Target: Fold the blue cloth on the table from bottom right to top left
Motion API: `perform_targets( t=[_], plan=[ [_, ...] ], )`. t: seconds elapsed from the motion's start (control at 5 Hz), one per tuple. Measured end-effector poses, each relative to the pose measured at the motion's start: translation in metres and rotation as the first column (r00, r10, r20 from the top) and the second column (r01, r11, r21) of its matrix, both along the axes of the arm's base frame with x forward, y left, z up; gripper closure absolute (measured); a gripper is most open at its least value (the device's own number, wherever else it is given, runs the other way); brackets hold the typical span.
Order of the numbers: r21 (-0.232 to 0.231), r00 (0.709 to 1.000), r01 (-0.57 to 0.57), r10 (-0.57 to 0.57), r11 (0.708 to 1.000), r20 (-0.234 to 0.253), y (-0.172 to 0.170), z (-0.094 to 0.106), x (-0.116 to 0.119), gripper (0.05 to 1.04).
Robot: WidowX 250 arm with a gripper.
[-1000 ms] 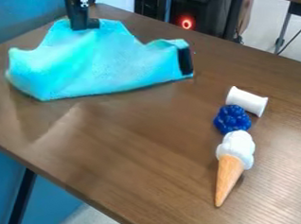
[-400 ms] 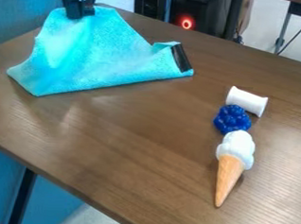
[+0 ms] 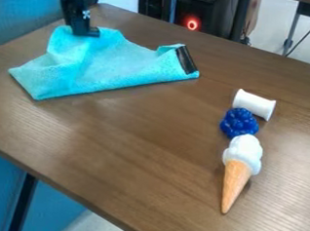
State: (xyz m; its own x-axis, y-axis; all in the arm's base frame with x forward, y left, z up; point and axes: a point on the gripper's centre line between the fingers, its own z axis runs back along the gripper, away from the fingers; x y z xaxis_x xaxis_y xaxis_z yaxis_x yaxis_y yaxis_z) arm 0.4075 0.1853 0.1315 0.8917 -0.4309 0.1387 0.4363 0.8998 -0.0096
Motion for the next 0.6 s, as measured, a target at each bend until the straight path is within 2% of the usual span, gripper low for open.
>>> perform_targets(
  t=[0.2,0.4,0.6],
  plan=[
    [0.004,1.000,-0.009,0.009,1.000,0.009,0.000,0.005,0.000,0.200],
    [-0.016,1.000,-0.012,0.012,1.000,0.017,-0.005,0.007,-0.004,0.083],
    [-0.041,0.997,-0.017,0.021,0.999,0.079,-0.008,0.041,-0.013,0.083]
  ],
)
